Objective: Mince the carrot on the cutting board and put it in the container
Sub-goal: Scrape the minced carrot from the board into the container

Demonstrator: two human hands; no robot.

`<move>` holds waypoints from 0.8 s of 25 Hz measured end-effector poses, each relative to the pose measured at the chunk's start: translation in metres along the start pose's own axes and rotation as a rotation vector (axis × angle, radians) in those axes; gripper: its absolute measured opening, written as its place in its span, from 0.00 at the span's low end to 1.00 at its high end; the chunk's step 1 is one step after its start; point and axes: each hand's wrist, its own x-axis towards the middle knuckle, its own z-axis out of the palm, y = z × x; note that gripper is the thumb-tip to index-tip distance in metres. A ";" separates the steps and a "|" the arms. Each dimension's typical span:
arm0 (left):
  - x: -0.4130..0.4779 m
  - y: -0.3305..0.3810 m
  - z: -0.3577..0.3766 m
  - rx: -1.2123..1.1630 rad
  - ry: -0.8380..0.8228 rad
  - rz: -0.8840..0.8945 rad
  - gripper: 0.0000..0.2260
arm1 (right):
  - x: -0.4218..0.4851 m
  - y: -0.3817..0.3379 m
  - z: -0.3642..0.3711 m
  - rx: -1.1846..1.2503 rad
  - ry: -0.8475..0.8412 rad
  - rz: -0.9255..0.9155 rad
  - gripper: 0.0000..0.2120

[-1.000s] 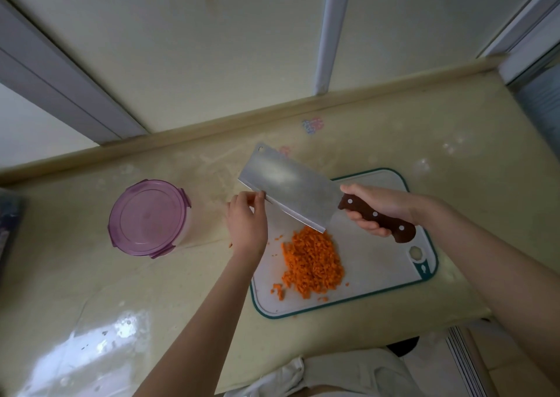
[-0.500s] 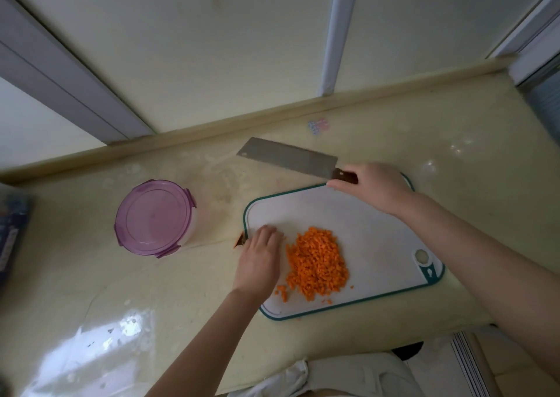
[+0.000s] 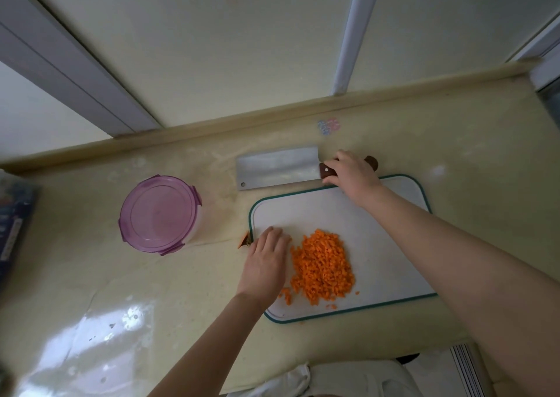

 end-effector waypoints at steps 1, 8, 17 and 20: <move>0.000 0.000 -0.001 0.002 -0.008 0.001 0.19 | 0.000 -0.001 0.002 0.003 0.001 0.004 0.21; 0.000 0.000 -0.003 0.003 -0.048 -0.034 0.16 | -0.005 -0.006 0.008 0.024 -0.008 0.041 0.15; -0.003 -0.005 -0.019 -0.029 -0.025 -0.002 0.19 | -0.053 -0.051 0.038 0.134 0.091 -0.127 0.21; -0.007 -0.020 -0.036 -0.020 0.214 -0.027 0.17 | -0.072 -0.073 0.049 0.134 0.026 -0.212 0.20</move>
